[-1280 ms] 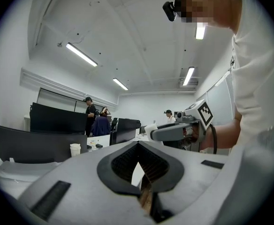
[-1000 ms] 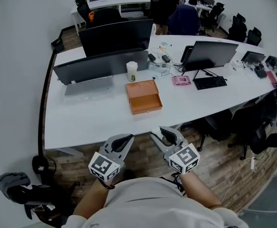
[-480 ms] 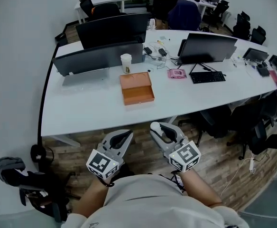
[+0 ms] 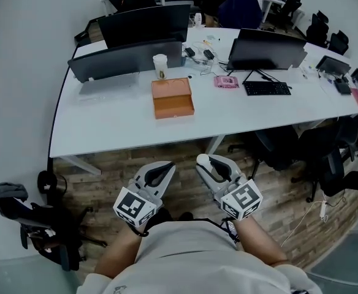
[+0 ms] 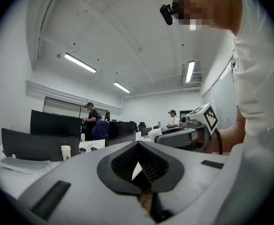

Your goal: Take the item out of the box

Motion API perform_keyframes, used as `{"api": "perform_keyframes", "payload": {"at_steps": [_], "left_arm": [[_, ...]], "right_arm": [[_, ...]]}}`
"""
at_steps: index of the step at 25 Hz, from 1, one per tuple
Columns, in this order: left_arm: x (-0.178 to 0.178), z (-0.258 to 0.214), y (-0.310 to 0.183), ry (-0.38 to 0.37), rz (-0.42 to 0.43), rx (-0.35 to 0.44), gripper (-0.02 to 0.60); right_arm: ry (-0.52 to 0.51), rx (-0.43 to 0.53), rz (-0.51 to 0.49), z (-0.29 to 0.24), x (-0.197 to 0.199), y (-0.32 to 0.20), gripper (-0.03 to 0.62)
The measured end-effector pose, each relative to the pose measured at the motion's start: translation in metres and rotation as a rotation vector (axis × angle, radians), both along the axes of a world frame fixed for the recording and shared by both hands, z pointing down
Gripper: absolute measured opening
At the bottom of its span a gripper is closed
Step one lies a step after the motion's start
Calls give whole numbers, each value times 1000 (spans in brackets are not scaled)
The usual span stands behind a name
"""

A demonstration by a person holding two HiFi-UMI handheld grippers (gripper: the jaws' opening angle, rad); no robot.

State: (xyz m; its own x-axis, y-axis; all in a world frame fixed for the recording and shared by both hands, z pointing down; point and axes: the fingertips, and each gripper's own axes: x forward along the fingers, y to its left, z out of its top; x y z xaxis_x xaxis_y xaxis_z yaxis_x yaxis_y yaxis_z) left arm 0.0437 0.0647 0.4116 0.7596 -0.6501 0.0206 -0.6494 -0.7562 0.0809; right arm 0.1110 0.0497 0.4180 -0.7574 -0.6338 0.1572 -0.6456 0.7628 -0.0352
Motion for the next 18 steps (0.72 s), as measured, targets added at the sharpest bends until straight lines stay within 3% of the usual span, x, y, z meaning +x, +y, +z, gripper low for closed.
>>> {"api": "perform_keyframes", "payload": {"at_steps": [18], "left_arm": [[17, -18, 34, 4, -1, 21, -2]], "right_arm": [[-18, 29, -4, -16, 10, 35, 129]]}}
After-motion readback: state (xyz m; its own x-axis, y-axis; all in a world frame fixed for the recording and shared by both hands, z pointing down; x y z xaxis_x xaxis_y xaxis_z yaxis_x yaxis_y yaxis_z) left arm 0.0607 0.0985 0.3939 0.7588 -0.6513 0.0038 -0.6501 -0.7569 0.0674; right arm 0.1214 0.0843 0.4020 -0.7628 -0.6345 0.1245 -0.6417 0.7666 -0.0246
